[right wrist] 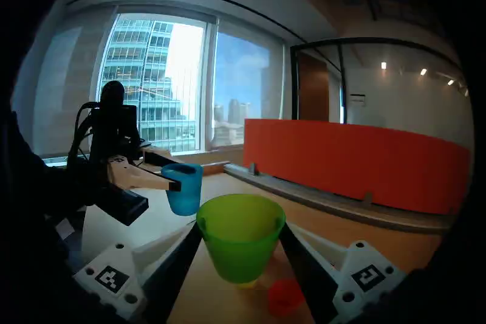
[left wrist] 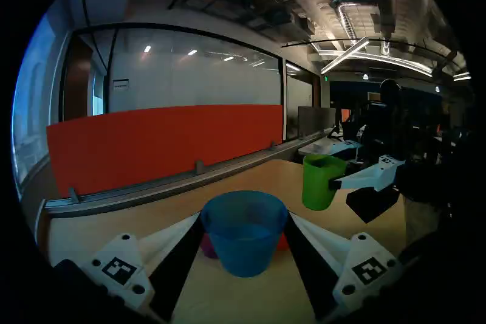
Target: Pour water
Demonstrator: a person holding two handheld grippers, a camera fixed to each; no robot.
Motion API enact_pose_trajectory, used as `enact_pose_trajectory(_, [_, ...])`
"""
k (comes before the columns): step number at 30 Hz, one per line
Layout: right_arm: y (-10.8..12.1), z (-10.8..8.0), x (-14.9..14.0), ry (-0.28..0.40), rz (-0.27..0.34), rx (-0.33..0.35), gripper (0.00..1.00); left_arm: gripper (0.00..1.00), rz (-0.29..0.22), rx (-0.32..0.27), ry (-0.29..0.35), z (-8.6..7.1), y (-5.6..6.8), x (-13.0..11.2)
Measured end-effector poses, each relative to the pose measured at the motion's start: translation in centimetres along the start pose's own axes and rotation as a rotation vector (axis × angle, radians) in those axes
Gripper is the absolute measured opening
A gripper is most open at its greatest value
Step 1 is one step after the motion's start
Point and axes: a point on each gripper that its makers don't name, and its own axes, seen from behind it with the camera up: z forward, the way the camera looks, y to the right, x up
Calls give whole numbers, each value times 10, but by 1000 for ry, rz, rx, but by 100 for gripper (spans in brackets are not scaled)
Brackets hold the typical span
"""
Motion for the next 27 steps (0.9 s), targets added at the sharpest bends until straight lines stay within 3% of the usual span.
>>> enact_pose_trajectory(15, [-3,3,2,-3,-21,20,91,87,43,16,42,3,1,15])
enact_pose_trajectory(27, [-12,6,-2,-1,-10,63,91,87,171,55,69,2,1,37])
